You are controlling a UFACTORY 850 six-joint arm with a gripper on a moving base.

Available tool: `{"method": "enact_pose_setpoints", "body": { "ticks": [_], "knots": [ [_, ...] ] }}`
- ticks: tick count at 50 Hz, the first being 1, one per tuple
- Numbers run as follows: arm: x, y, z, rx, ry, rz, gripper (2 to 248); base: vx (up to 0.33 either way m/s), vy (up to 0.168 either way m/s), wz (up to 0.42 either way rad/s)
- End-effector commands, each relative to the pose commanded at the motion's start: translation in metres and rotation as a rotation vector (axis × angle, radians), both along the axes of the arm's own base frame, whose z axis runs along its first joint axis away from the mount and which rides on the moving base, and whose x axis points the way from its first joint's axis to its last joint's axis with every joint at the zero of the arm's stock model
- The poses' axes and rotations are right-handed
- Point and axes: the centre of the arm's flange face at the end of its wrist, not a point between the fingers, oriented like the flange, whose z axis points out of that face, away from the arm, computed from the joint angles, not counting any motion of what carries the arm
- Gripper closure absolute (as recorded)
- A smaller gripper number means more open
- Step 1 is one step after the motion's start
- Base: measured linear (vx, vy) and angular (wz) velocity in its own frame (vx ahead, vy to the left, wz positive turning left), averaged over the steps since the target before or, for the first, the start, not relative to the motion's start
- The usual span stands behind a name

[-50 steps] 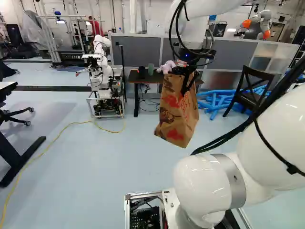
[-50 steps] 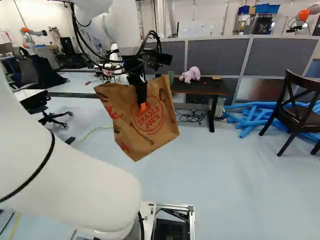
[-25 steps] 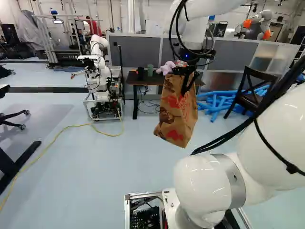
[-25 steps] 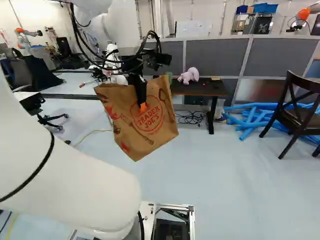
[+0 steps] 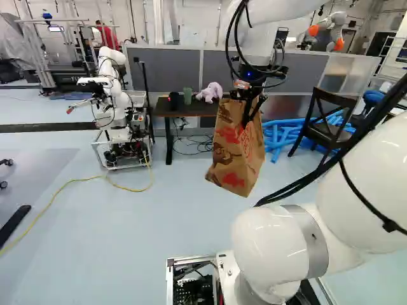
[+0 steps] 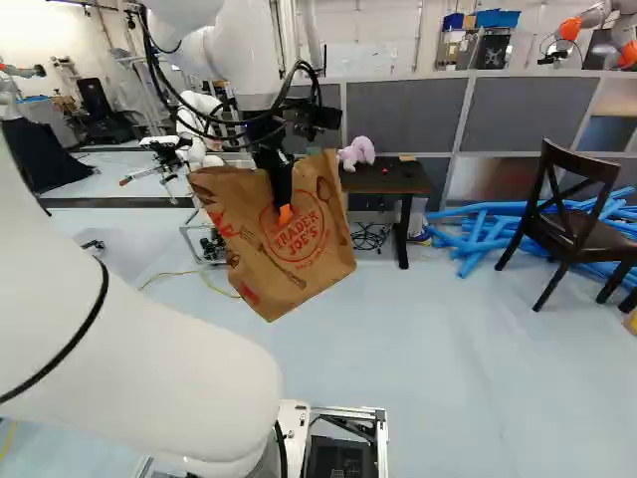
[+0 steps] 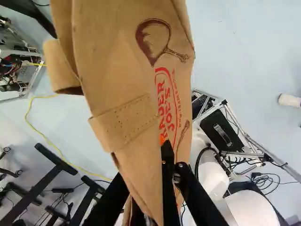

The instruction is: Pick up the bag on the ground and place it on the table

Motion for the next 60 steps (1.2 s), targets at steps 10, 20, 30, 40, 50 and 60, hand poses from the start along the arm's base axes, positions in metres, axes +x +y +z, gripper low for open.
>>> {"method": "enact_pose_setpoints", "body": {
  "ticks": [10,20,30,40,50,60],
  "knots": [
    [0.0,0.0,0.0,0.0,0.0,0.0,227,0.196,-0.121,-0.201],
    [0.0,0.0,0.0,0.0,0.0,0.0,227,0.218,-0.123,-0.195],
    [0.0,0.0,0.0,0.0,0.0,0.0,227,0.244,-0.073,-0.031],
    [0.0,0.0,0.0,0.0,0.0,0.0,227,0.267,-0.013,-0.027],
    [0.0,0.0,0.0,0.0,0.0,0.0,227,0.253,0.0,-0.019],
    [0.0,0.0,0.0,0.0,0.0,0.0,227,0.237,0.0,-0.02]
  ]
}}
